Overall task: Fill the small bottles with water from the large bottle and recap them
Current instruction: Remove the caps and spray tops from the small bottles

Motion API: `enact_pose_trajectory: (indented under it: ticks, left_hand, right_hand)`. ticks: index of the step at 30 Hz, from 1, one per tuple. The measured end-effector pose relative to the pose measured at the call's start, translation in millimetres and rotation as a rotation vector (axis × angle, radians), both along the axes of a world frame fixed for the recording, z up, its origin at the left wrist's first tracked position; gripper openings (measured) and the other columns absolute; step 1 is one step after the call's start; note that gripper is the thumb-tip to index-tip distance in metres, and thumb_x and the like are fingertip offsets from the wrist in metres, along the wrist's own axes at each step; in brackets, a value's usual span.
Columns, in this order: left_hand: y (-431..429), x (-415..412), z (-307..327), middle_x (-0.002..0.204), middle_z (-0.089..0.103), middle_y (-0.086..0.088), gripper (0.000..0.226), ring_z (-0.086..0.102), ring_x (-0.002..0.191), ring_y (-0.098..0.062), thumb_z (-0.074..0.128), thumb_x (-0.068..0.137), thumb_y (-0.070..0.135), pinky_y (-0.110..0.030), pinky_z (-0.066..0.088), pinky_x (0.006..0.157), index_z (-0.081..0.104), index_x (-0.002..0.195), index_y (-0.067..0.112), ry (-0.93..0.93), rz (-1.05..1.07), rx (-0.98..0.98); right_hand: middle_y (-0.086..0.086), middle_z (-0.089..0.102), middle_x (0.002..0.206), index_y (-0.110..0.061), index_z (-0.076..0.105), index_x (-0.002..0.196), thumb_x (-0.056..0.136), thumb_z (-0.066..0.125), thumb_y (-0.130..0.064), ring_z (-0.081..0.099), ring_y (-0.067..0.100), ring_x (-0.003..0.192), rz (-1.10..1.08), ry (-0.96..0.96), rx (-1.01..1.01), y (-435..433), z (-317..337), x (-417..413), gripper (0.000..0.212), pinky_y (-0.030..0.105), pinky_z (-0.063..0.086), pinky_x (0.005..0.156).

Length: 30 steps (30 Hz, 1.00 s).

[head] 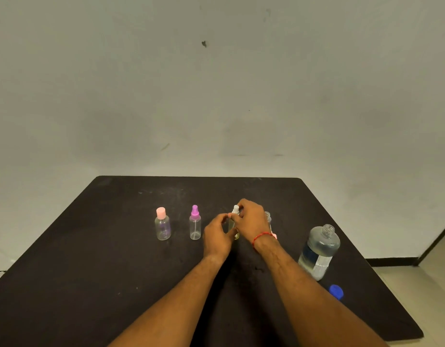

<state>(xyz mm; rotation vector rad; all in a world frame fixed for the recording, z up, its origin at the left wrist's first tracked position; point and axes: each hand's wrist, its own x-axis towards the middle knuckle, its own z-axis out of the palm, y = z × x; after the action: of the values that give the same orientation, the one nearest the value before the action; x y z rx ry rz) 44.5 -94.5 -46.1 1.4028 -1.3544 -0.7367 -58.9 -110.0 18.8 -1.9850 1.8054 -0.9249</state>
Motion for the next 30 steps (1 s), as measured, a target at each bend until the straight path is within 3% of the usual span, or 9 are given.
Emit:
enact_pose_trajectory:
  ticks: [3, 8, 11, 14, 18, 21, 25, 30]
  left_hand:
    - [0, 1, 2, 0.097, 0.070, 0.011, 0.029, 0.067, 0.098, -0.010, 0.072, 0.090, 0.011, -0.013, 0.050, 0.073, 0.063, 0.097, 0.037, 0.019, -0.024, -0.026]
    - [3, 5, 7, 0.101, 0.072, 0.012, 0.026, 0.067, 0.097, 0.002, 0.074, 0.090, 0.021, -0.013, 0.053, 0.080, 0.064, 0.112, 0.032, 0.059, -0.098, -0.078]
    - [5, 5, 11, 0.097, 0.074, 0.012, 0.023, 0.070, 0.094, -0.002, 0.073, 0.091, 0.023, -0.025, 0.059, 0.083, 0.066, 0.111, 0.032, 0.069, -0.105, -0.109]
    - [5, 6, 14, 0.099, 0.075, 0.011, 0.021, 0.071, 0.096, -0.006, 0.071, 0.093, 0.023, -0.036, 0.061, 0.086, 0.068, 0.114, 0.024, 0.051, -0.113, -0.119]
    - [5, 7, 17, 0.104, 0.074, 0.011, 0.030, 0.070, 0.099, -0.004, 0.072, 0.091, 0.021, -0.038, 0.060, 0.089, 0.067, 0.120, 0.024, -0.015, -0.095, -0.102]
    - [7, 9, 19, 0.103, 0.074, 0.012, 0.033, 0.069, 0.096, -0.003, 0.075, 0.088, 0.018, -0.033, 0.060, 0.089, 0.068, 0.120, 0.022, -0.033, -0.081, -0.089]
    - [14, 12, 25, 0.104, 0.069, 0.013, 0.041, 0.064, 0.092, 0.002, 0.077, 0.087, 0.017, -0.008, 0.049, 0.078, 0.065, 0.127, 0.020, -0.071, -0.107, -0.062]
    - [15, 16, 26, 0.103, 0.073, 0.006, 0.040, 0.068, 0.094, -0.006, 0.080, 0.085, 0.021, -0.010, 0.053, 0.071, 0.067, 0.123, 0.017, -0.037, -0.144, -0.042]
  right_hand:
    - [-0.009, 0.057, 0.071, -0.022, 0.060, 0.083, 0.085, 0.071, -0.021, 0.056, 0.009, 0.067, 0.007, -0.040, 0.015, -1, 2, 0, 0.011, 0.020, 0.041, 0.058]
    - [-0.008, 0.061, 0.075, -0.021, 0.064, 0.087, 0.085, 0.072, -0.028, 0.056, 0.006, 0.068, 0.012, 0.001, -0.019, 0, 16, -2, 0.011, 0.019, 0.039, 0.056]
    - [-0.005, 0.064, 0.080, -0.020, 0.064, 0.087, 0.084, 0.071, -0.031, 0.060, 0.012, 0.075, 0.026, 0.036, -0.020, 1, 26, -2, 0.014, 0.026, 0.049, 0.066]
    - [-0.005, 0.063, 0.079, -0.022, 0.061, 0.081, 0.081, 0.072, -0.036, 0.059, 0.012, 0.074, 0.047, 0.086, -0.011, 0, 33, -2, 0.017, 0.026, 0.045, 0.064]
    - [-0.001, 0.065, 0.085, -0.022, 0.059, 0.078, 0.084, 0.069, -0.032, 0.059, 0.018, 0.078, 0.093, 0.165, -0.009, -1, 42, -2, 0.015, 0.027, 0.041, 0.065]
    - [0.002, 0.066, 0.087, -0.018, 0.060, 0.081, 0.086, 0.064, -0.024, 0.061, 0.022, 0.081, 0.153, 0.204, 0.000, 1, 44, -3, 0.009, 0.032, 0.048, 0.067]
    - [0.004, 0.066, 0.084, -0.014, 0.063, 0.086, 0.087, 0.063, -0.023, 0.062, 0.022, 0.078, 0.245, 0.225, -0.005, 5, 46, -7, 0.008, 0.040, 0.055, 0.072]
    - [0.000, 0.063, 0.076, -0.016, 0.061, 0.082, 0.087, 0.062, -0.020, 0.058, 0.017, 0.071, 0.350, 0.210, 0.000, 8, 47, -14, 0.006, 0.038, 0.053, 0.068]
